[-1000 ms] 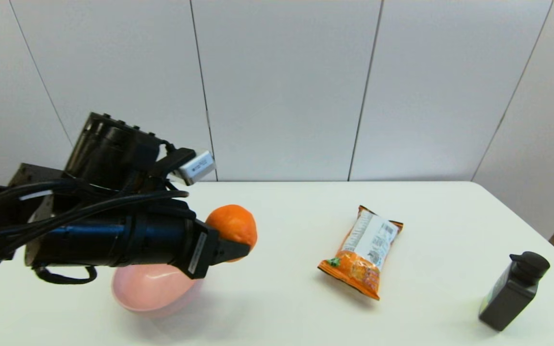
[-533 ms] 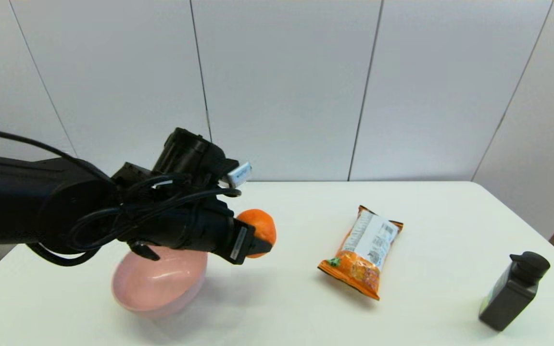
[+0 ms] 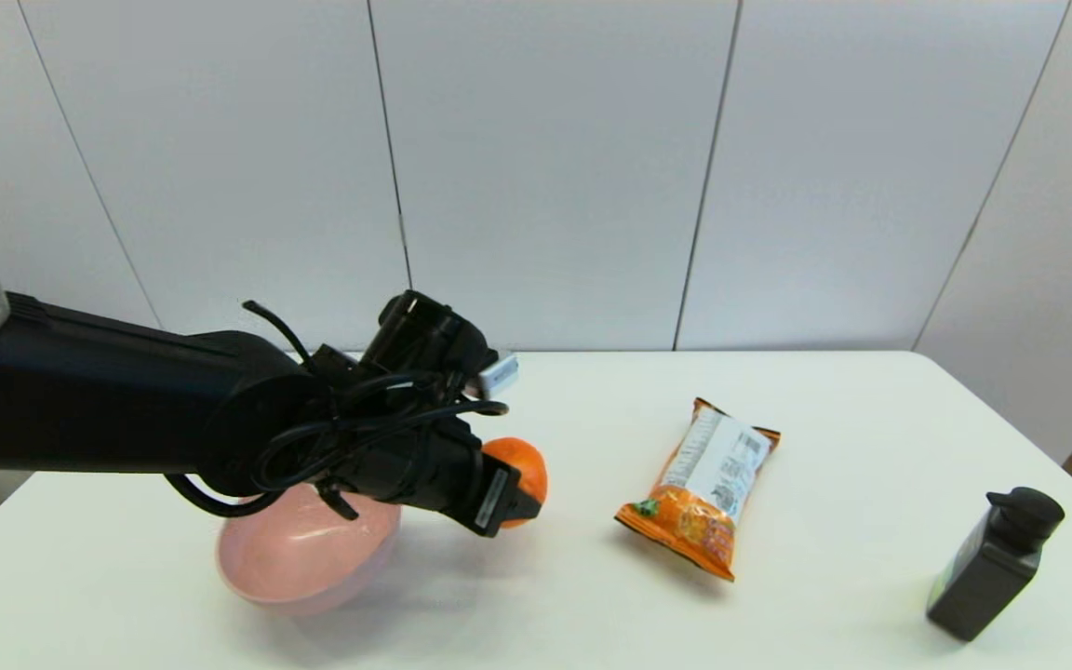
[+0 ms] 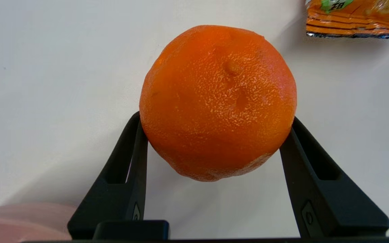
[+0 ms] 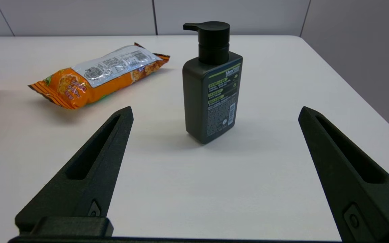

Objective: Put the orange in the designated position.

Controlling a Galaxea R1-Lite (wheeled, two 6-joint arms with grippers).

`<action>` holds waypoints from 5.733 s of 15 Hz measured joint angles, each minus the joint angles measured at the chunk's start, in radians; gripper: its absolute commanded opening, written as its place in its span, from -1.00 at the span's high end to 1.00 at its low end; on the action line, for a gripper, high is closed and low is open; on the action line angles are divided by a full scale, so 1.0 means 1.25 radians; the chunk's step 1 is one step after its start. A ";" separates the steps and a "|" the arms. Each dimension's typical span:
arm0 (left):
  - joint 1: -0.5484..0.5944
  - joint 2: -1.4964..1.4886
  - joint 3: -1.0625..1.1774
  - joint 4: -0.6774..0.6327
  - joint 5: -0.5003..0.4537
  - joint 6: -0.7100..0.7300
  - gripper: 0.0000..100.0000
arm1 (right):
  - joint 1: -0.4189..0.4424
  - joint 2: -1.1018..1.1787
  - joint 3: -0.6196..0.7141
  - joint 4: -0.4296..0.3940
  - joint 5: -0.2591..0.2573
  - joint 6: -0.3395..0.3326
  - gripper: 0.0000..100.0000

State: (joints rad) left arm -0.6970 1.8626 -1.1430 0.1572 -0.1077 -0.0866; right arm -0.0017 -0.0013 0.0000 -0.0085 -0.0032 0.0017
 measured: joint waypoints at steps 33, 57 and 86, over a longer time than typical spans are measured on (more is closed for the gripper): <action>0.211 -0.373 -0.136 0.010 0.081 0.060 -1.00 | 0.000 0.000 0.000 0.000 0.000 0.000 -1.00; 0.572 -1.001 0.106 0.007 0.082 0.047 -1.00 | 0.000 0.000 0.000 0.000 0.000 0.000 -1.00; 0.571 -1.398 0.444 0.008 0.079 0.051 -1.00 | 0.000 0.000 0.000 0.000 0.000 0.000 -1.00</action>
State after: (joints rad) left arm 0.0164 0.1153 -0.5877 0.1674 -0.0089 -0.0230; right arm -0.0017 -0.0013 0.0000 -0.0089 -0.0036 0.0017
